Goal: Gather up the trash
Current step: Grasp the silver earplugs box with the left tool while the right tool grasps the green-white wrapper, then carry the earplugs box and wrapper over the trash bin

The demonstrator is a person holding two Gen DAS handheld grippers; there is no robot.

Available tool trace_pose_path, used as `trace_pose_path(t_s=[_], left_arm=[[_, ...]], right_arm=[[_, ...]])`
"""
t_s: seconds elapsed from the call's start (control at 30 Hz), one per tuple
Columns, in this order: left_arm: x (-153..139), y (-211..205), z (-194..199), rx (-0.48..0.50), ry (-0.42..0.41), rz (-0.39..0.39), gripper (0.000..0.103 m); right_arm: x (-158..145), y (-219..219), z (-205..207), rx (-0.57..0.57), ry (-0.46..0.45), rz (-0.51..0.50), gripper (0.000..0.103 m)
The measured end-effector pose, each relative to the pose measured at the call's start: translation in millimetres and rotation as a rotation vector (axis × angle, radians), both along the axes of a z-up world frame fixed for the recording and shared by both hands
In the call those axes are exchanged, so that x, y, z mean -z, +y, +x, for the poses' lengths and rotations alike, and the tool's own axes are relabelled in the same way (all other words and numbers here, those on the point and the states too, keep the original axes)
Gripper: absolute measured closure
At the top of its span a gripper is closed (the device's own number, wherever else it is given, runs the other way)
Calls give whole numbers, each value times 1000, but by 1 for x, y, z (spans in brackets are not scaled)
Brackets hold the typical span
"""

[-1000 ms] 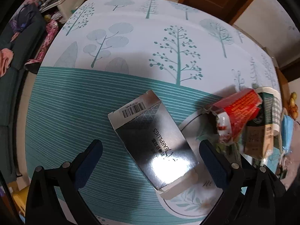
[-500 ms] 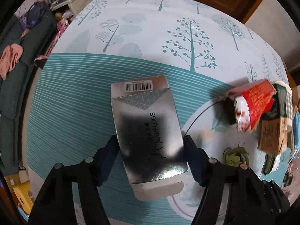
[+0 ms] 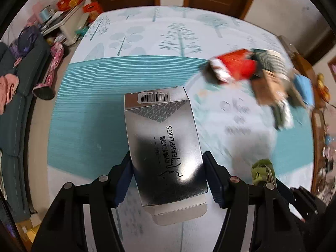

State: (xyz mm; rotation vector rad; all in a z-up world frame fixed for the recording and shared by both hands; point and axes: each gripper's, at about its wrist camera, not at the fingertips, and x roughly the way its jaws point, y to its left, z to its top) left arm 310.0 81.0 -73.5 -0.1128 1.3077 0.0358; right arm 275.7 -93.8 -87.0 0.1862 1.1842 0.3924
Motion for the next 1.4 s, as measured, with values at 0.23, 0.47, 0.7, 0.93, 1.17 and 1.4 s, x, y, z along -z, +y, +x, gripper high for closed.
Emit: trace_pose_path(t_s=[0.23, 0.47, 0.7, 0.93, 1.17, 1.4], left_arm=[[-53, -27, -68, 59, -81, -7, 40], [-82, -55, -145, 61, -127, -21, 40], [-90, -74, -220, 36, -140, -28, 40], [-75, -90, -274, 59, -84, -19, 40], [-52, -104, -299, 119, -28, -16, 40], [3, -111, -320, 180, 81, -27, 40]], right_arm=[[-42, -24, -62, -12, -57, 37, 84], [-68, -51, -132, -44, -95, 44, 84], [-79, -74, -194, -79, -104, 50, 84], [-67, -84, -239, -83, -62, 73, 84], [-41, -89, -266, -50, -2, 73, 84], [0, -88, -283, -2, 71, 47, 84]])
